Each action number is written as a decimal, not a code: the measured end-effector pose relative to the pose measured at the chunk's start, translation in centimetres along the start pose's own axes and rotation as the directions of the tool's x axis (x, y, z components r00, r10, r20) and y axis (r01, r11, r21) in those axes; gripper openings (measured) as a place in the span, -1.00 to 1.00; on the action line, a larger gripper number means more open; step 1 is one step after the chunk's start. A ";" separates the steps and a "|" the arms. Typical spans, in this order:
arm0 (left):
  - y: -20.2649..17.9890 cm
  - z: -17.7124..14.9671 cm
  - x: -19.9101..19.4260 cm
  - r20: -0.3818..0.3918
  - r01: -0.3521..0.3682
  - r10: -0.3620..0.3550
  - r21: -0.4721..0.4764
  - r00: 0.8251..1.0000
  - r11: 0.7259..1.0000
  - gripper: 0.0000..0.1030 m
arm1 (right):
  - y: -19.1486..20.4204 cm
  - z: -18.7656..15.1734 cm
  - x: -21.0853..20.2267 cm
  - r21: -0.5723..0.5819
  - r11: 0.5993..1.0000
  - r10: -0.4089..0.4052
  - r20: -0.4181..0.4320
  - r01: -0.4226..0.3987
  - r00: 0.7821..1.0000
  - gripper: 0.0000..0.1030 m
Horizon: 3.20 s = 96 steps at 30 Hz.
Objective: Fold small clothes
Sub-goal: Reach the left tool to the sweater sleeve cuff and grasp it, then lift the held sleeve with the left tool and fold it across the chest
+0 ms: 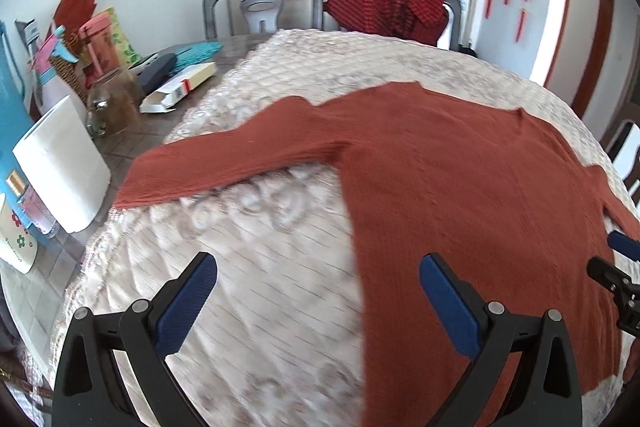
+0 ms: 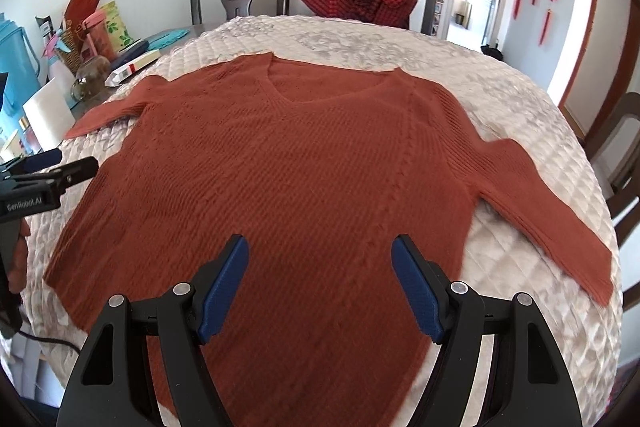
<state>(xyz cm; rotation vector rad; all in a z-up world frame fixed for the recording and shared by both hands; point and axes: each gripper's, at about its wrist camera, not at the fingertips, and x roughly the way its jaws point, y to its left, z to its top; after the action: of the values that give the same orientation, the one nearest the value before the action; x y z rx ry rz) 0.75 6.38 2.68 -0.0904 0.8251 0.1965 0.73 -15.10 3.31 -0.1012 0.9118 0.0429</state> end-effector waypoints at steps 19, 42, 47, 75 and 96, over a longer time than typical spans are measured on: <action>11.2 1.8 5.1 -0.009 -0.019 0.017 -0.376 1.000 0.926 0.89 | 1.4 3.0 2.8 -0.038 0.999 0.026 -0.020 -0.026 0.999 0.44; 3.5 9.6 1.5 0.223 0.224 -0.188 -0.148 0.956 0.963 -0.78 | -0.8 2.3 2.0 0.060 0.997 0.057 -0.005 -0.057 0.998 0.44; -4.8 10.8 1.2 0.187 0.405 -0.403 0.027 0.896 0.914 -0.78 | -1.6 1.9 1.4 0.084 0.995 0.048 0.000 -0.048 0.999 0.44; -0.3 9.8 8.8 -0.061 0.339 -0.343 -0.067 0.937 0.938 -0.16 | -3.0 8.6 9.8 0.281 0.914 0.319 -0.056 -0.292 0.946 -0.19; 0.9 10.8 7.1 0.059 0.373 -0.369 -0.082 0.927 0.924 -0.70 | -4.2 10.7 9.6 0.272 0.926 0.271 0.006 -0.262 0.963 -0.77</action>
<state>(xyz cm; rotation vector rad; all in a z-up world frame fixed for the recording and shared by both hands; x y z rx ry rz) 13.07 9.91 4.78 -0.3262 0.7409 -0.1226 15.36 -18.24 2.51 0.2796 0.9505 0.1695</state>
